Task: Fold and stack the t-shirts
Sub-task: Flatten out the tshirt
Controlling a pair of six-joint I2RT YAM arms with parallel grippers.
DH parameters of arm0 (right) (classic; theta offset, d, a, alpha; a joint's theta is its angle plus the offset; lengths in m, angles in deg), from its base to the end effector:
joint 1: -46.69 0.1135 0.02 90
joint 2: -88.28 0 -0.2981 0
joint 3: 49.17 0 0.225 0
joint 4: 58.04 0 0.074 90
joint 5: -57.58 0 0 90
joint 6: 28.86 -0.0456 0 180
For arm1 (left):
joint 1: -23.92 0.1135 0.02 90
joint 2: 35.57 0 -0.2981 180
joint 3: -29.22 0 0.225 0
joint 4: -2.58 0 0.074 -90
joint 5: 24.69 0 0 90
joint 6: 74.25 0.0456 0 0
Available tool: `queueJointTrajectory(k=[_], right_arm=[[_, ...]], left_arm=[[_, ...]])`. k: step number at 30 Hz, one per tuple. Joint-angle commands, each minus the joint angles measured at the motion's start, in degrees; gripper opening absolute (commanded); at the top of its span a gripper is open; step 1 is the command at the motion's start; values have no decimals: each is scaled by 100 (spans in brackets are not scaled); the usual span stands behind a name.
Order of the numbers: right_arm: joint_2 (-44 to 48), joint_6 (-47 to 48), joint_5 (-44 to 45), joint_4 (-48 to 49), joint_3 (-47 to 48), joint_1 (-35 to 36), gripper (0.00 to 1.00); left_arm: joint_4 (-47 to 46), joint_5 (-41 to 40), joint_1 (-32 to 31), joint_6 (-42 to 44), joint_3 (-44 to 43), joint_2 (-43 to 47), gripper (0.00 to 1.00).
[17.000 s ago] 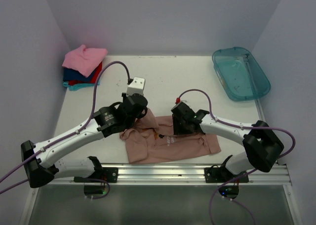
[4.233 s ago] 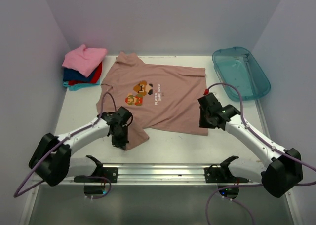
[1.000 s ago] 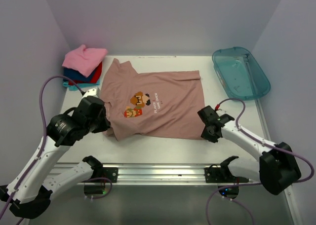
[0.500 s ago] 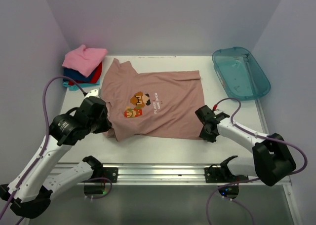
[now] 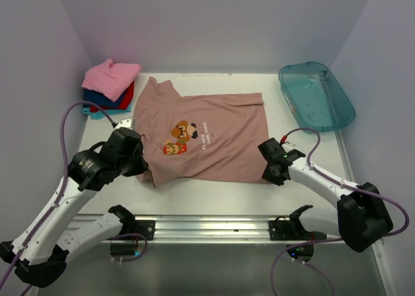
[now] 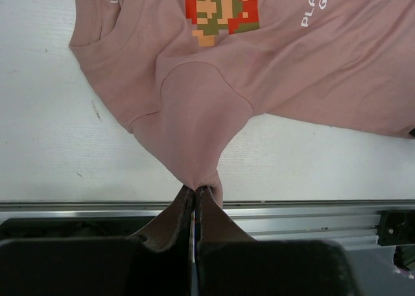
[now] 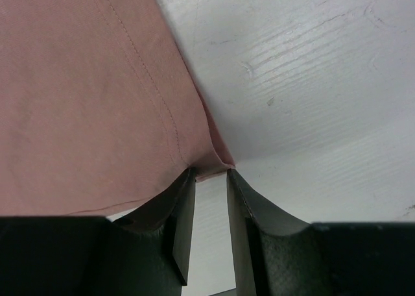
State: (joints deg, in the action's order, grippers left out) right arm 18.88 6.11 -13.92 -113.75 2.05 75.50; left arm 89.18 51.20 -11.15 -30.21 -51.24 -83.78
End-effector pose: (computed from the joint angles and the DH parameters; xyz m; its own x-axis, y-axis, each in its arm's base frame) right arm 0.1484 0.0651 0.2097 -0.7938 0.4503 -0.4088 0.4721 0.8800 0.0527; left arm 0.0723 -0.0372 0.3598 -0.7793 -0.3047 -0.5476 -0.1716 0.9442 -0.2813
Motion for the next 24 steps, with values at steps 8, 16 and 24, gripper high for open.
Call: queueJointTrajectory(k=[8, 16, 24], right_arm=[[-467, -70, 250, 184, 55, -17, 31], [-461, -114, 250, -17, -50, -17, 0], [691, 61, 654, -1247, 300, -17, 0]], left_arm=[[-223, -4, -26, -89, 48, 83, 0], [-179, -22, -18, -80, 22, 118, 0], [75, -503, -26, -63, -284, 48, 0]])
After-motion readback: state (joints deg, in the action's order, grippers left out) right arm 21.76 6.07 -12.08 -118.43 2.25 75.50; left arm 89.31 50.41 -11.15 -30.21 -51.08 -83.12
